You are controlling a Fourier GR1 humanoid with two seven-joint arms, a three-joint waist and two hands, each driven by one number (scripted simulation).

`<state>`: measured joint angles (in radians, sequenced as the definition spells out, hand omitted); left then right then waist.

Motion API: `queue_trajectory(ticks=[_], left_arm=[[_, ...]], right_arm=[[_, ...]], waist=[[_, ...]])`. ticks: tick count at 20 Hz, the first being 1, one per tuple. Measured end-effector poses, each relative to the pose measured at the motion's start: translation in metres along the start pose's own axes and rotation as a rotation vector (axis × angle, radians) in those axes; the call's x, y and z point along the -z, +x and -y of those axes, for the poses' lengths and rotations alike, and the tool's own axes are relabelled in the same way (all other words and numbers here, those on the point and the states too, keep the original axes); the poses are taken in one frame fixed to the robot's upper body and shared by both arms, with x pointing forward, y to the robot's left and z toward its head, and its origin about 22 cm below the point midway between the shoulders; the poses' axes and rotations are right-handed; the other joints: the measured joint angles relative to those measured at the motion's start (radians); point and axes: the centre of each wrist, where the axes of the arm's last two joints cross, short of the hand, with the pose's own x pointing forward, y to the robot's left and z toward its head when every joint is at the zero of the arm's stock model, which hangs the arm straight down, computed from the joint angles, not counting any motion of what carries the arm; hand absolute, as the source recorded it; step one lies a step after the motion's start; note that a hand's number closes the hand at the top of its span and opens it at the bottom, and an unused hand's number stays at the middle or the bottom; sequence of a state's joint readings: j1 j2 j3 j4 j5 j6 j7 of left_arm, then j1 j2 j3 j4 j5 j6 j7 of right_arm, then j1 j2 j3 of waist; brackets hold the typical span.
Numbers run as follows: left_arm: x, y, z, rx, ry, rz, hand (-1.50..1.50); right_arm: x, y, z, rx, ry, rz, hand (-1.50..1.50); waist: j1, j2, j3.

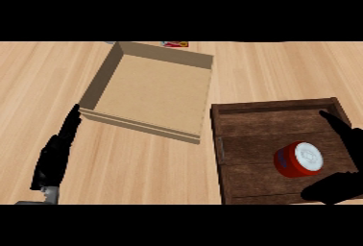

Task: Pick the can from the tray and place it in the cardboard box

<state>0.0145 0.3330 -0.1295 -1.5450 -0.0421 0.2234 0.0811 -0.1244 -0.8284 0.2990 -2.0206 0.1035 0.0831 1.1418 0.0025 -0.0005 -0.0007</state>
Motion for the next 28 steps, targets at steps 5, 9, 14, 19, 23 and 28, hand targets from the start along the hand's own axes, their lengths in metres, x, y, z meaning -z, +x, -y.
queue_trajectory(ticks=[5, 9, 14, 19, 23, 28], left_arm=[[0.005, -0.003, -0.003, 0.007, 0.003, -0.004, 0.00], [0.001, 0.000, -0.009, 0.008, -0.001, -0.003, 0.00], [0.003, 0.001, -0.014, 0.007, 0.006, -0.006, 0.00], [0.006, 0.004, -0.016, 0.004, 0.004, -0.004, 0.00], [-0.001, -0.002, -0.008, 0.002, -0.001, -0.002, 0.00], [-0.002, -0.002, -0.003, 0.000, 0.001, -0.005, 0.00]], right_arm=[[0.003, 0.000, -0.003, 0.012, -0.008, 0.001, -1.50], [0.006, 0.001, -0.005, 0.025, -0.016, -0.004, -1.50], [0.013, -0.008, -0.017, 0.020, -0.005, -0.031, -1.50], [0.024, -0.006, -0.030, 0.008, 0.006, -0.045, -1.50], [0.025, -0.002, -0.030, 0.038, 0.026, -0.037, 1.50], [0.028, -0.002, -0.032, -0.025, -0.059, -0.030, 1.50]], waist=[[-0.002, 0.000, 0.000], [0.000, 0.000, 0.000], [-0.002, 0.000, 0.000], [0.000, 0.000, 0.001], [0.000, 0.000, 0.000], [-0.001, -0.002, -0.001]])
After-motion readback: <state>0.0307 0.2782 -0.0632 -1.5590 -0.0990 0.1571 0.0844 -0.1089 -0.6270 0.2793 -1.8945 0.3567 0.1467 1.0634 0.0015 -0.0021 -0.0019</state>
